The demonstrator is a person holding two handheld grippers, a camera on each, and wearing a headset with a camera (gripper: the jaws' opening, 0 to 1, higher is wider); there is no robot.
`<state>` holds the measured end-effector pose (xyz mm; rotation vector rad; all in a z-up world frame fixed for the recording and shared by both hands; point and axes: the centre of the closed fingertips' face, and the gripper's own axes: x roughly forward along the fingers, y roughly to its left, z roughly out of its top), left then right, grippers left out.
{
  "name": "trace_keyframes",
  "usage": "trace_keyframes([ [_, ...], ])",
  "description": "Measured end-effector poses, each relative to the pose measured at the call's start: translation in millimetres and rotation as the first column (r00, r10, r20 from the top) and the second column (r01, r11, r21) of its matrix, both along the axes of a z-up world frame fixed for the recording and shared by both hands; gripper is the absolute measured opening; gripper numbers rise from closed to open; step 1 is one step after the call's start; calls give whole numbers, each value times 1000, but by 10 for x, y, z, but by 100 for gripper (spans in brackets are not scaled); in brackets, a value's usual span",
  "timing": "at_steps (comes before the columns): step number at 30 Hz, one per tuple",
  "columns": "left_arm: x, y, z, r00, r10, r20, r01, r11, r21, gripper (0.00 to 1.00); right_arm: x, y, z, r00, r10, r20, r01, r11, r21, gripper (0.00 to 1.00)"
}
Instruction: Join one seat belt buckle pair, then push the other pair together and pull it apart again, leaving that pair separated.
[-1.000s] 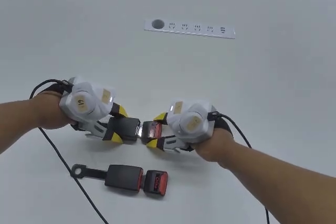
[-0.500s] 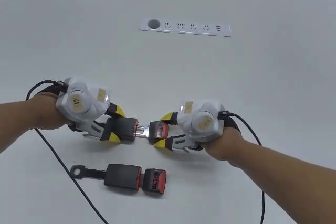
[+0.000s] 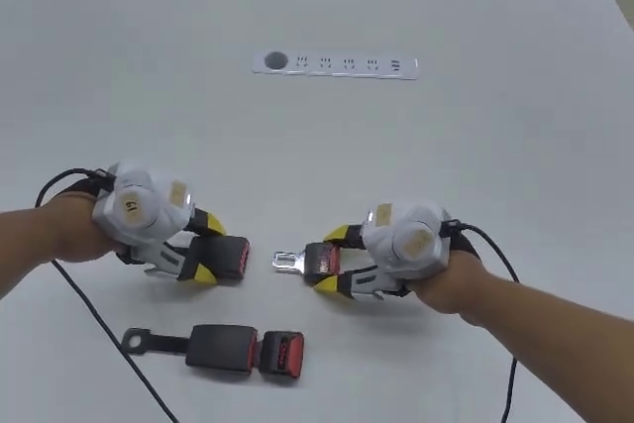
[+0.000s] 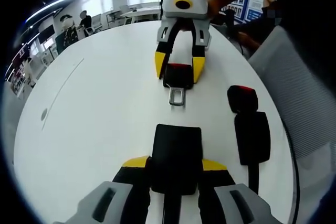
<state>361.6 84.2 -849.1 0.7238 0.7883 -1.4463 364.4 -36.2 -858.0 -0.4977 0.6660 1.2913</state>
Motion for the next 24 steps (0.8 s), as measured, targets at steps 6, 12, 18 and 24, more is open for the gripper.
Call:
trace_keyframes([
  [6, -3, 2, 6, 1000, 0, -1, 0, 1000, 2, 35, -31, -266, -25, 999, -42, -16, 42, 999, -9, 36],
  [12, -10, 8, 7, 1000, 0, -4, 0, 1000, 8, 36, -38, -482, -10, 998, -54, -17, 54, 998, -20, 36],
  [18, -12, 17, 7, 1000, 5, -9, -5, 1000, 14, 36, -41, -665, 41, 997, -75, -13, 75, 997, -15, 36],
  [24, -10, 20, 7, 1000, 2, -8, -1, 1000, 22, 36, -46, -816, 67, 997, -75, -9, 75, 997, -26, 37],
])
